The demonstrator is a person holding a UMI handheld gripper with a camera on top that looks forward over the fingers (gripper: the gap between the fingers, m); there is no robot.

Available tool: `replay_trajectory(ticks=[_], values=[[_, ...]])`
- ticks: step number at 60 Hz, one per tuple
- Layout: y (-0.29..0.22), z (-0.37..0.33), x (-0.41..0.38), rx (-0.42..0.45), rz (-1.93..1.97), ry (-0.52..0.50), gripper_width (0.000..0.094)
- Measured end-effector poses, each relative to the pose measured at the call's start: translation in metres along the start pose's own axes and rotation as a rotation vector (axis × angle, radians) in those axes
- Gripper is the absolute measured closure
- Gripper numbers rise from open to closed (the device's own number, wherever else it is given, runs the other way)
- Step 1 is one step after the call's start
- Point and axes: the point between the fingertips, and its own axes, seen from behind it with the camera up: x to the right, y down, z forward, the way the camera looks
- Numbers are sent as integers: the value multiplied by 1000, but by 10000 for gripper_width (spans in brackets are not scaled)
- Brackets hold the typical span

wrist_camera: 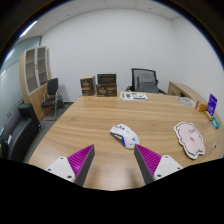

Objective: Arrange mouse

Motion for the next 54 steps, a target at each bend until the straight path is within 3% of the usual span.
replay_trajectory(ticks=[18, 38, 42, 46, 54], values=[[8, 88, 42, -43, -41, -87, 108], [-14, 148, 67, -19, 10, -19, 108], [-20, 159, 73, -25, 12, 13, 203], [-23, 166, 82, -34, 23, 61, 422], [-17, 166, 86, -92, 74, 137, 561]])
